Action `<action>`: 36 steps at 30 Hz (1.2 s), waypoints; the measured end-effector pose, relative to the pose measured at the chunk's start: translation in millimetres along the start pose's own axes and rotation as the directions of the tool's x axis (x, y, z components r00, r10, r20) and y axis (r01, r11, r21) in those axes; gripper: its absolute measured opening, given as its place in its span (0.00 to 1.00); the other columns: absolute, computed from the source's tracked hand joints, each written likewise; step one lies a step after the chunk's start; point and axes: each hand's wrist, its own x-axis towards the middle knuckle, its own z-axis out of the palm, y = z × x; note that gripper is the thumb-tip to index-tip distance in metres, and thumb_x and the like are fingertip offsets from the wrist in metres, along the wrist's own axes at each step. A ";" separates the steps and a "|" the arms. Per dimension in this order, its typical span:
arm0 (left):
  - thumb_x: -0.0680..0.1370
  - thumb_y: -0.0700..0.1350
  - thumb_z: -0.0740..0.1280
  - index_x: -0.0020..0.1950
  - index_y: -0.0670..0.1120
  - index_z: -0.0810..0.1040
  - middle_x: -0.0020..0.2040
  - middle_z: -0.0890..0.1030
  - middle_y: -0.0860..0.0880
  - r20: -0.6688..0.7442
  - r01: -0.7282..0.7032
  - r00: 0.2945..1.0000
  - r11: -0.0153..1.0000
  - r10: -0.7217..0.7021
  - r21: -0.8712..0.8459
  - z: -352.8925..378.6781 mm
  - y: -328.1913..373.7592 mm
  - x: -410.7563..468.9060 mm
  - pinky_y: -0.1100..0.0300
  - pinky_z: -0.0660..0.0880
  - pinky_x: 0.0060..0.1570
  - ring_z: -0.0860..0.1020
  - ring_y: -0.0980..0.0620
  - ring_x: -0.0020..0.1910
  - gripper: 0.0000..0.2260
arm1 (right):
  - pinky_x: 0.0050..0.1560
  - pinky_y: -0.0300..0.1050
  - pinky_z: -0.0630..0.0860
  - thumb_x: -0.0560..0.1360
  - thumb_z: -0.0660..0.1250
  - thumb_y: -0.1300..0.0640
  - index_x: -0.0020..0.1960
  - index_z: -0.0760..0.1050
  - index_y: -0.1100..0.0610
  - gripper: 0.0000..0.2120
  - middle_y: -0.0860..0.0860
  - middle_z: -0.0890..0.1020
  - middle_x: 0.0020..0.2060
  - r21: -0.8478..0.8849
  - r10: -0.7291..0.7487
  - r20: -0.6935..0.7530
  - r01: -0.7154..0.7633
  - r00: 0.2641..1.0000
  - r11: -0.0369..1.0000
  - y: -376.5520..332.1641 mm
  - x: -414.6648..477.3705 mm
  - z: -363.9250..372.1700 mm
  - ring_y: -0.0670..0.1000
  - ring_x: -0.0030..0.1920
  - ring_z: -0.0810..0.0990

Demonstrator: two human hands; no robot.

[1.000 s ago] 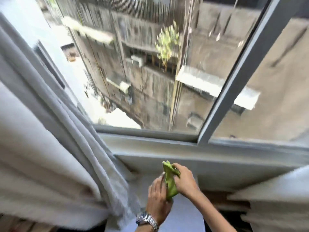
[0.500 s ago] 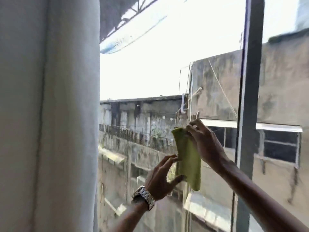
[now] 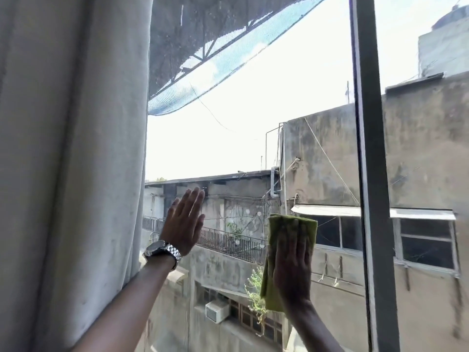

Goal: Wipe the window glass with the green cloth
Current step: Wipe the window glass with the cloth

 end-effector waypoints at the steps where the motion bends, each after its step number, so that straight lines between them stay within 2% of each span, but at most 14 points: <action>1: 0.83 0.53 0.46 0.82 0.46 0.49 0.83 0.51 0.45 0.011 -0.017 1.000 1.000 0.017 0.016 6.4 -4.1 0.7 0.40 0.56 0.81 0.51 0.46 0.83 0.28 | 0.73 0.69 0.70 0.81 0.59 0.50 0.75 0.67 0.67 0.28 0.69 0.70 0.73 0.033 0.011 -0.009 -0.010 1.000 0.999 1.8 3.7 1.3 0.71 0.73 0.69; 3: 0.83 0.53 0.45 0.82 0.47 0.48 0.84 0.49 0.46 -0.003 -0.009 1.000 1.000 0.009 0.021 18.3 -5.7 0.5 0.40 0.54 0.82 0.49 0.47 0.83 0.27 | 0.72 0.68 0.71 0.82 0.56 0.46 0.76 0.65 0.66 0.30 0.68 0.70 0.74 0.049 -0.003 -0.022 0.004 1.000 0.999 9.5 16.1 2.5 0.69 0.73 0.71; 5: 0.83 0.53 0.44 0.82 0.47 0.49 0.84 0.49 0.46 -0.042 0.013 0.999 1.000 -0.012 0.016 29.8 -4.8 1.3 0.41 0.52 0.82 0.49 0.48 0.83 0.27 | 0.73 0.65 0.71 0.83 0.51 0.42 0.77 0.65 0.64 0.33 0.66 0.69 0.76 -0.023 -0.024 -0.014 0.023 1.000 0.999 18.5 32.8 4.4 0.67 0.73 0.71; 7: 0.83 0.53 0.44 0.82 0.47 0.50 0.84 0.51 0.46 -0.081 0.015 0.997 1.000 -0.014 0.011 37.2 -5.5 3.1 0.41 0.52 0.81 0.50 0.48 0.83 0.27 | 0.77 0.63 0.66 0.84 0.42 0.37 0.80 0.61 0.62 0.36 0.63 0.63 0.79 -0.091 -0.055 -0.012 0.053 0.998 0.994 22.6 52.9 5.0 0.65 0.77 0.65; 9: 0.82 0.53 0.44 0.82 0.47 0.52 0.83 0.53 0.45 -0.122 -0.001 0.992 1.000 0.001 0.000 44.1 -10.3 4.0 0.42 0.52 0.81 0.51 0.48 0.83 0.28 | 0.80 0.63 0.60 0.84 0.39 0.36 0.81 0.57 0.62 0.38 0.62 0.59 0.81 -0.110 -0.101 -0.048 0.095 0.994 0.989 18.2 72.5 10.9 0.63 0.81 0.59; 15: 0.83 0.51 0.46 0.82 0.46 0.53 0.83 0.55 0.44 -0.207 -0.052 0.977 0.999 0.052 0.002 52.5 -16.1 2.8 0.43 0.51 0.82 0.51 0.47 0.83 0.27 | 0.83 0.59 0.52 0.84 0.42 0.35 0.82 0.53 0.61 0.37 0.61 0.56 0.82 -0.180 -0.180 -0.170 0.149 0.969 0.972 -2.6 97.6 27.9 0.60 0.82 0.54; 19: 0.83 0.51 0.45 0.82 0.43 0.52 0.83 0.55 0.44 -0.241 -0.051 0.969 0.999 0.047 -0.009 57.1 -18.2 3.0 0.41 0.52 0.82 0.51 0.48 0.83 0.27 | 0.83 0.60 0.53 0.84 0.43 0.34 0.82 0.53 0.61 0.38 0.61 0.56 0.82 -0.191 -0.312 -0.143 0.283 0.939 0.940 -24.9 96.4 42.7 0.60 0.82 0.53; 22: 0.83 0.49 0.46 0.81 0.42 0.53 0.83 0.56 0.43 -0.288 -0.076 0.956 0.997 0.063 -0.035 60.3 -20.3 2.5 0.43 0.51 0.82 0.52 0.48 0.83 0.27 | 0.83 0.59 0.55 0.84 0.46 0.34 0.81 0.55 0.61 0.38 0.62 0.59 0.81 -0.232 -0.475 -0.098 0.444 0.874 0.865 -46.6 79.6 58.7 0.61 0.82 0.56; 27: 0.82 0.48 0.46 0.81 0.41 0.56 0.82 0.58 0.42 -0.321 -0.101 0.944 0.994 0.081 -0.048 62.1 -24.3 1.3 0.42 0.52 0.82 0.54 0.48 0.83 0.27 | 0.83 0.56 0.52 0.84 0.45 0.34 0.81 0.58 0.60 0.37 0.61 0.62 0.80 -0.225 -0.655 0.011 0.640 0.755 0.734 -52.6 38.0 76.4 0.60 0.81 0.59; 29: 0.82 0.47 0.47 0.80 0.41 0.56 0.82 0.59 0.42 -0.323 -0.114 0.942 0.993 0.094 -0.043 61.4 -24.3 1.9 0.41 0.53 0.82 0.54 0.47 0.83 0.27 | 0.83 0.56 0.53 0.84 0.46 0.34 0.81 0.58 0.60 0.37 0.60 0.62 0.80 -0.215 -0.722 0.087 0.721 0.686 0.659 -46.5 19.2 80.9 0.59 0.81 0.59; 32: 0.82 0.47 0.48 0.80 0.40 0.58 0.81 0.60 0.41 -0.331 -0.115 0.939 0.992 0.094 -0.045 59.6 -24.3 1.9 0.40 0.55 0.81 0.56 0.46 0.82 0.27 | 0.84 0.55 0.50 0.84 0.47 0.35 0.81 0.56 0.59 0.36 0.59 0.57 0.80 -0.193 -0.807 0.169 0.822 0.566 0.536 -27.6 2.3 81.7 0.59 0.81 0.59; 35: 0.82 0.47 0.48 0.80 0.40 0.58 0.81 0.61 0.41 -0.328 -0.120 0.939 0.992 0.100 -0.042 55.9 -22.1 0.4 0.40 0.56 0.81 0.56 0.46 0.82 0.26 | 0.84 0.56 0.51 0.84 0.49 0.35 0.82 0.54 0.58 0.36 0.58 0.53 0.80 -0.173 -0.869 0.245 0.902 0.429 0.396 -1.0 14.1 70.7 0.58 0.81 0.58; 36: 0.82 0.47 0.48 0.80 0.40 0.58 0.81 0.61 0.41 -0.323 -0.117 0.941 0.992 0.098 -0.040 55.0 -21.7 0.0 0.41 0.55 0.81 0.56 0.46 0.82 0.26 | 0.84 0.55 0.51 0.84 0.49 0.34 0.82 0.53 0.58 0.36 0.58 0.53 0.81 -0.167 -0.878 0.253 0.912 0.406 0.373 7.9 22.0 65.5 0.58 0.81 0.58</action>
